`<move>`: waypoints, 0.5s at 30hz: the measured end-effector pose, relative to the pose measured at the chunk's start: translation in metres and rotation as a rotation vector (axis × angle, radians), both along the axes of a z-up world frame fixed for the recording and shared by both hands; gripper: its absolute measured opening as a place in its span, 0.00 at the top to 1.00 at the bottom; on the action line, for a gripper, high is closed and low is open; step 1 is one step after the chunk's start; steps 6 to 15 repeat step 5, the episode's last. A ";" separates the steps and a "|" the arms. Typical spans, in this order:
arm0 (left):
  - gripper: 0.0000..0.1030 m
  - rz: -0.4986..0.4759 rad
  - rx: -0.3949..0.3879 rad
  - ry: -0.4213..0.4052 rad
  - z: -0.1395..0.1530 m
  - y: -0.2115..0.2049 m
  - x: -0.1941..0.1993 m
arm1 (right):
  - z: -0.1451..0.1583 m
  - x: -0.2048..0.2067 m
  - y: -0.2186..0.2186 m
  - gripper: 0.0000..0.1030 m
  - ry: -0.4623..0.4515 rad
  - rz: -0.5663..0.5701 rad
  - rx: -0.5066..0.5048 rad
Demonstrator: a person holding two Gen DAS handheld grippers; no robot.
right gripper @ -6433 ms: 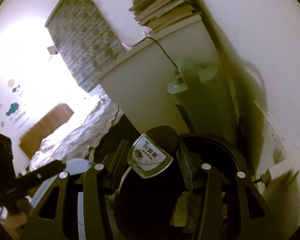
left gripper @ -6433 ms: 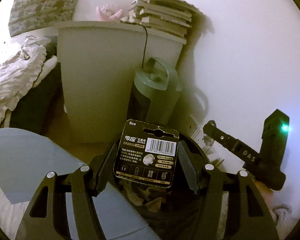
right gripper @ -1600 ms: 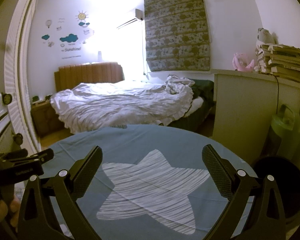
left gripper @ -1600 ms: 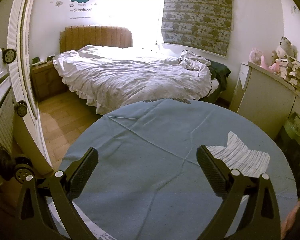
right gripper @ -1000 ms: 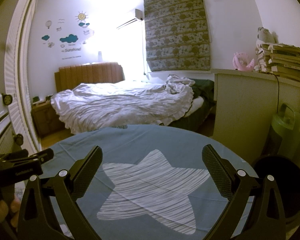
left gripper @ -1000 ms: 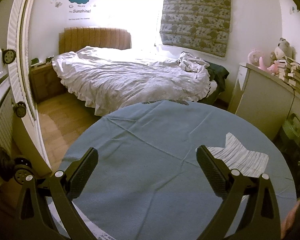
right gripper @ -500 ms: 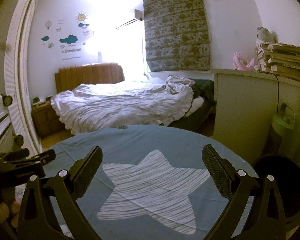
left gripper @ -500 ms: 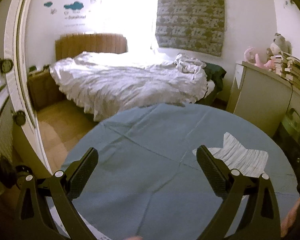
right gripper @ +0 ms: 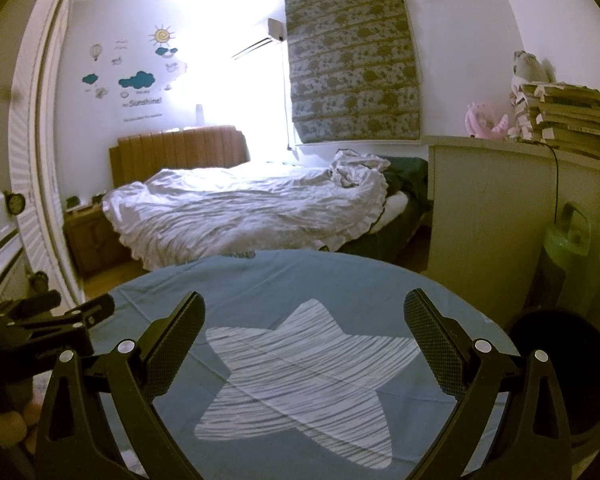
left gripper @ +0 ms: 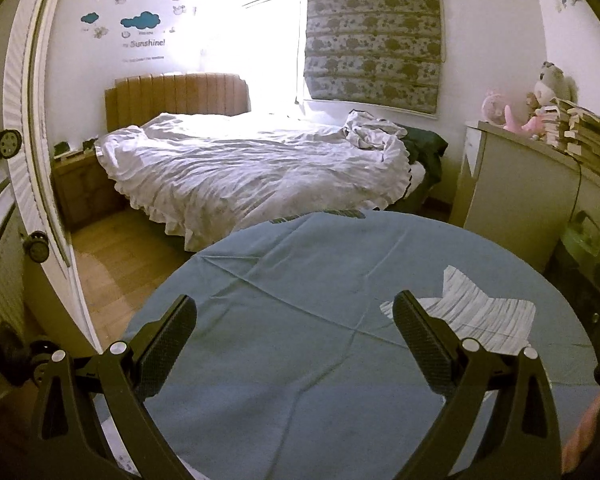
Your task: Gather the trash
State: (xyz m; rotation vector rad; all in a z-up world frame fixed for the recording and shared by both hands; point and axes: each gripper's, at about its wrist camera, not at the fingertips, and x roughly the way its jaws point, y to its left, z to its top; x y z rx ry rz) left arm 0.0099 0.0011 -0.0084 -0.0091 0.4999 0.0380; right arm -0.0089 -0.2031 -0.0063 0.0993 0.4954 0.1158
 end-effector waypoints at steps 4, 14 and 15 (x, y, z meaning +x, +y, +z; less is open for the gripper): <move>0.05 -0.004 0.009 -0.002 0.001 -0.001 0.001 | 0.000 -0.001 0.001 0.05 0.000 -0.001 0.000; 0.05 -0.004 0.009 -0.001 0.001 -0.001 0.002 | 0.000 -0.001 0.001 0.05 0.000 -0.001 0.000; 0.05 -0.004 0.009 -0.001 0.001 -0.001 0.002 | 0.000 -0.001 0.001 0.05 0.000 -0.001 0.000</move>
